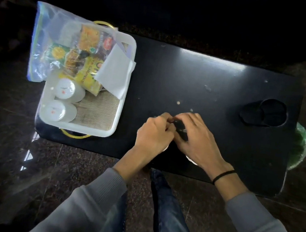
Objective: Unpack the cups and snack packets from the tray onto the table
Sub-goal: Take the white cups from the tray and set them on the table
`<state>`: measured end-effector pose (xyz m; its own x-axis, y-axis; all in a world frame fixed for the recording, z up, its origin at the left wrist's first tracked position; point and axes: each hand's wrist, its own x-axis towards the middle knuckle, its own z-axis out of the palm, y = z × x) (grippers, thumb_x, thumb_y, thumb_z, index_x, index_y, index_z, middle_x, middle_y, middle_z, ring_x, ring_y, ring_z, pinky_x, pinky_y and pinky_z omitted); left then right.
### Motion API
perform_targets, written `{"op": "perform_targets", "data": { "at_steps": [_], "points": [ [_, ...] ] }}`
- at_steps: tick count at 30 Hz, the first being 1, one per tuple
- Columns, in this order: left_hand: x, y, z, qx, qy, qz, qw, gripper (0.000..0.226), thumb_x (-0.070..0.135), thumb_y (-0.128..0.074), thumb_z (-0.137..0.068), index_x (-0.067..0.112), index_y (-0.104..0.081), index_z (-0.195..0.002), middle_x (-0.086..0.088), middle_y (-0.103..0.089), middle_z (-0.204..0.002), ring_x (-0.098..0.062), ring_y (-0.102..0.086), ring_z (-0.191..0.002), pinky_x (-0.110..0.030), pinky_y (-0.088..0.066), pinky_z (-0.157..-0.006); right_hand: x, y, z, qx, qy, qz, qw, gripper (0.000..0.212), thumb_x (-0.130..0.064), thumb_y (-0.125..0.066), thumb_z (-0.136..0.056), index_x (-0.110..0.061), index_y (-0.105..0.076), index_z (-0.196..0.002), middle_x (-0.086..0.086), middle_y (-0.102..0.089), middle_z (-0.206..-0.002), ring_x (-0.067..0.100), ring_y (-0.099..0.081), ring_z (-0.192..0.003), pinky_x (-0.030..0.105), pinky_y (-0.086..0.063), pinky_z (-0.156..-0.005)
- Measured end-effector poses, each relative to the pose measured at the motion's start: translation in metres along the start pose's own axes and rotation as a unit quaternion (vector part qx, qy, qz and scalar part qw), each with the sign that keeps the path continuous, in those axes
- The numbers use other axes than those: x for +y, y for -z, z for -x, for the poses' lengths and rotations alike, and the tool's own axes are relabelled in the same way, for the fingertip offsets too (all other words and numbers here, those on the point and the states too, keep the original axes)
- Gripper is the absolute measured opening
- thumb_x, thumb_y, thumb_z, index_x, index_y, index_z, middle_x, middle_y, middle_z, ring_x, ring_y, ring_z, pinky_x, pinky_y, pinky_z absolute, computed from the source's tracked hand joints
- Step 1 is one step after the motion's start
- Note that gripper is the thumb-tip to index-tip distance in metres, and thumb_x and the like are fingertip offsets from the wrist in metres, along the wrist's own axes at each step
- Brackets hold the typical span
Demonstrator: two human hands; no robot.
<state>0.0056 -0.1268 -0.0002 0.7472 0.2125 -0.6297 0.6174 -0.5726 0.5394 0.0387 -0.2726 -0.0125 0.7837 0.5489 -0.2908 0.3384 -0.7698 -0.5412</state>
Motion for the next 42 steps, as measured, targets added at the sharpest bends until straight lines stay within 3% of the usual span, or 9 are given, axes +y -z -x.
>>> {"op": "perform_targets", "data": {
  "at_steps": [3, 9, 14, 19, 23, 35, 37, 40, 42],
  "points": [
    [-0.023, 0.032, -0.005, 0.042, 0.008, 0.014, 0.999, 0.028, 0.029, -0.051, -0.097, 0.024, -0.065, -0.12, -0.001, -0.076, -0.108, -0.025, -0.071, -0.103, -0.044, -0.058, -0.087, -0.03, -0.009, -0.031, -0.007, 0.024, -0.014, 1.0, 0.029, -0.024, -0.07, -0.093, -0.016, -0.062, -0.119, -0.002, -0.064, -0.116, 0.016, -0.055, -0.11, 0.027, -0.049, -0.085],
    [-0.083, 0.094, -0.015, 0.137, 0.034, -0.042, 0.989, 0.028, 0.031, -0.051, -0.1, 0.023, -0.065, -0.123, -0.006, -0.071, -0.115, -0.029, -0.066, -0.105, -0.035, -0.046, -0.076, -0.1, -0.037, -0.089, -0.035, 0.083, -0.032, 0.995, 0.026, -0.03, -0.066, -0.095, -0.02, -0.061, -0.119, -0.006, -0.064, -0.117, 0.016, -0.059, -0.11, 0.039, -0.056, -0.077],
    [-0.135, 0.137, -0.025, 0.218, 0.04, -0.154, 0.963, 0.036, 0.021, -0.057, -0.096, 0.016, -0.062, -0.131, -0.008, -0.063, -0.131, -0.028, -0.05, -0.129, -0.041, -0.039, -0.099, -0.152, -0.068, -0.133, -0.077, 0.111, -0.035, 0.99, 0.031, -0.03, -0.067, -0.096, -0.02, -0.059, -0.124, -0.008, -0.063, -0.124, 0.014, -0.062, -0.108, 0.044, -0.058, -0.081],
    [-0.176, 0.168, -0.042, 0.195, 0.075, -0.273, 0.939, 0.061, 0.028, -0.059, -0.096, 0.013, -0.035, -0.149, -0.01, -0.036, -0.156, -0.031, -0.034, -0.143, -0.043, -0.03, -0.112, -0.187, -0.096, -0.169, -0.13, 0.098, -0.032, 0.986, 0.038, -0.031, -0.064, -0.097, -0.022, -0.052, -0.132, -0.005, -0.063, -0.133, 0.022, -0.063, -0.114, 0.043, -0.055, -0.085],
    [-0.191, 0.177, -0.06, 0.168, 0.085, -0.293, 0.937, 0.075, 0.036, -0.068, -0.093, 0.013, -0.026, -0.152, -0.008, -0.044, -0.147, -0.028, -0.043, -0.136, -0.04, -0.036, -0.107, -0.204, -0.113, -0.187, -0.172, 0.074, -0.047, 0.981, 0.044, -0.036, -0.068, -0.095, -0.025, -0.049, -0.133, 0.0, -0.065, -0.129, 0.025, -0.063, -0.112, 0.048, -0.056, -0.089],
    [-0.196, 0.19, -0.047, 0.217, 0.009, -0.207, 0.954, 0.074, 0.041, -0.078, -0.083, 0.009, -0.047, -0.142, -0.013, -0.06, -0.131, -0.032, -0.059, -0.118, -0.038, -0.043, -0.099, -0.201, -0.111, -0.189, -0.176, 0.036, -0.113, 0.977, 0.055, -0.04, -0.068, -0.093, -0.029, -0.046, -0.142, -0.006, -0.061, -0.14, 0.019, -0.061, -0.121, 0.047, -0.054, -0.099],
    [-0.189, 0.194, -0.04, 0.243, 0.001, -0.194, 0.95, 0.076, 0.039, -0.083, -0.079, 0.007, -0.052, -0.14, -0.014, -0.063, -0.126, -0.034, -0.061, -0.113, -0.04, -0.048, -0.094, -0.199, -0.105, -0.185, -0.173, 0.032, -0.145, 0.974, 0.053, -0.045, -0.067, -0.094, -0.03, -0.048, -0.142, -0.009, -0.062, -0.137, 0.011, -0.063, -0.116, 0.041, -0.056, -0.094],
    [-0.176, 0.198, -0.031, 0.276, -0.009, -0.159, 0.948, 0.079, 0.041, -0.086, -0.074, 0.008, -0.055, -0.139, -0.012, -0.065, -0.119, -0.033, -0.063, -0.106, -0.041, -0.051, -0.085, -0.192, -0.093, -0.176, -0.157, 0.016, -0.203, 0.966, 0.05, -0.048, -0.066, -0.095, -0.034, -0.051, -0.141, -0.02, -0.056, -0.119, -0.012, -0.056, -0.092, 0.011, -0.049, -0.073],
    [-0.163, 0.199, -0.027, 0.289, -0.016, -0.131, 0.948, 0.079, 0.045, -0.086, -0.073, 0.011, -0.056, -0.139, -0.01, -0.065, -0.116, -0.032, -0.063, -0.103, -0.042, -0.051, -0.081, -0.186, -0.081, -0.169, -0.147, 0.0, -0.244, 0.959, 0.05, -0.047, -0.066, -0.093, -0.04, -0.051, -0.14, -0.022, -0.055, -0.118, -0.012, -0.056, -0.092, 0.008, -0.047, -0.066]
  ]
}}
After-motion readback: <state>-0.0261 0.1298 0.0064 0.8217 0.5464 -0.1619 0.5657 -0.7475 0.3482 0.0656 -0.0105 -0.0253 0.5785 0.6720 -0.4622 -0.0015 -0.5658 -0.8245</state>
